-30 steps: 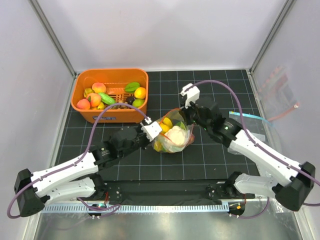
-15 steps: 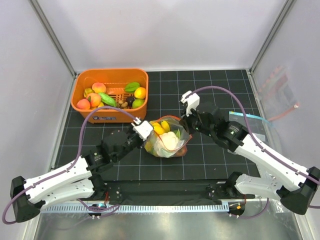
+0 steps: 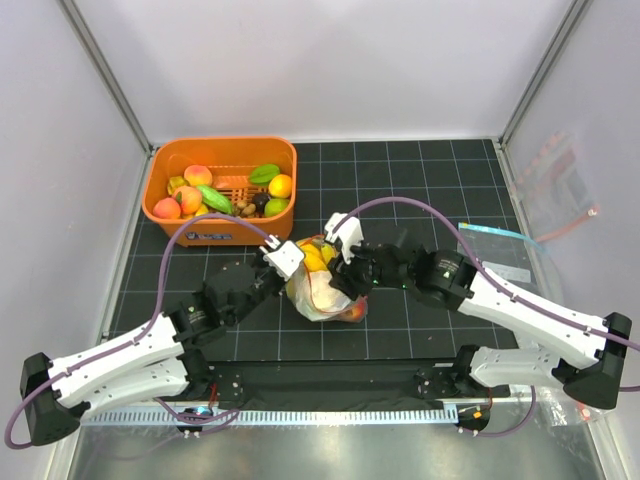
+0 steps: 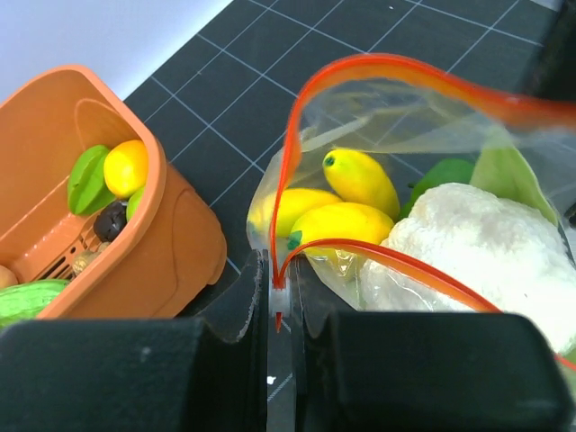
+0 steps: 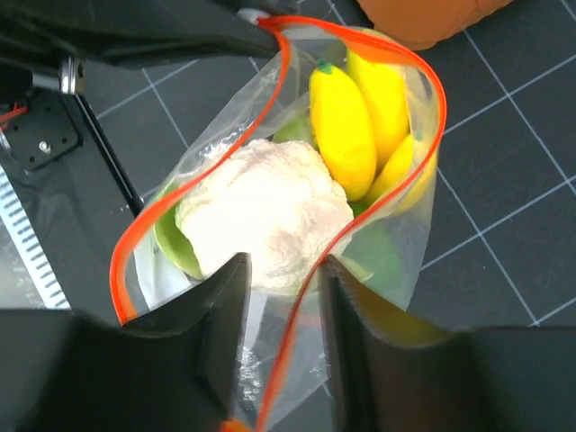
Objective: Place the food in the zip-top bag and seal the zipper
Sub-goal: Zip the zipper food storage bag at the center of the board.
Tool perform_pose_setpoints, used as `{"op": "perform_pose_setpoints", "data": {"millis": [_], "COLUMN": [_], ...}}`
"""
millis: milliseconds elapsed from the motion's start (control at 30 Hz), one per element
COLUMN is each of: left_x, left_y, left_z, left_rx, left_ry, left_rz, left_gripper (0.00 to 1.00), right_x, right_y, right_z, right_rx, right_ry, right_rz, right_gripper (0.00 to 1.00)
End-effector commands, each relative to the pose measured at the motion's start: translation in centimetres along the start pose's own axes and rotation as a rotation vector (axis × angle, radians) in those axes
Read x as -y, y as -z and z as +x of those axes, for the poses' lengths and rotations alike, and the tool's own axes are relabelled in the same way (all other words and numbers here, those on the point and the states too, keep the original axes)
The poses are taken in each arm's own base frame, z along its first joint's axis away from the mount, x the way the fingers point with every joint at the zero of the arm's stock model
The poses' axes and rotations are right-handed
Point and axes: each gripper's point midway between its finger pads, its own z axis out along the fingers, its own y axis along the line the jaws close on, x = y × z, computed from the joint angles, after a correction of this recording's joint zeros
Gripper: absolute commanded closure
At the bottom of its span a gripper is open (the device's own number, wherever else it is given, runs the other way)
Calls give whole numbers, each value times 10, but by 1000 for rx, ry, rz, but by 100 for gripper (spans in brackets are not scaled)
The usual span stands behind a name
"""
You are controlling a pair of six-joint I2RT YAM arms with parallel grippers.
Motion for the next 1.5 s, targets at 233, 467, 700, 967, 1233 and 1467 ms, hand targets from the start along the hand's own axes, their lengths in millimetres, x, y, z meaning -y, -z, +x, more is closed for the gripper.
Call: {"op": "perform_pose_setpoints", "data": {"millis": [233,467,700,967,1233,1467], "left_x": [-10,-7,0,3,7,8], "left_y": [7,11,9,9,20,22], "left_z": [-28,-33,-32,-32,-42,-42], "left_rx": [149,170,165,163,200,195], "left_ry": [49,58,48,45,75,70], "left_rz": [-39,-14,25,41,83,86], "left_gripper": [94,95,95,97,97,97], "right_x": [25,25,12,4,0,1], "right_y": [5,-7,-14,-18,-33,-48], "right_z": [-56,-70,-90,-101,-94,-87], "right_rx": [304,455,534,484,404,358], "right_ry": [40,79,153,230,298,420], "right_rz": [141,141,73,28,-2,-15], "right_gripper": [17,2,2,2,5,18]}}
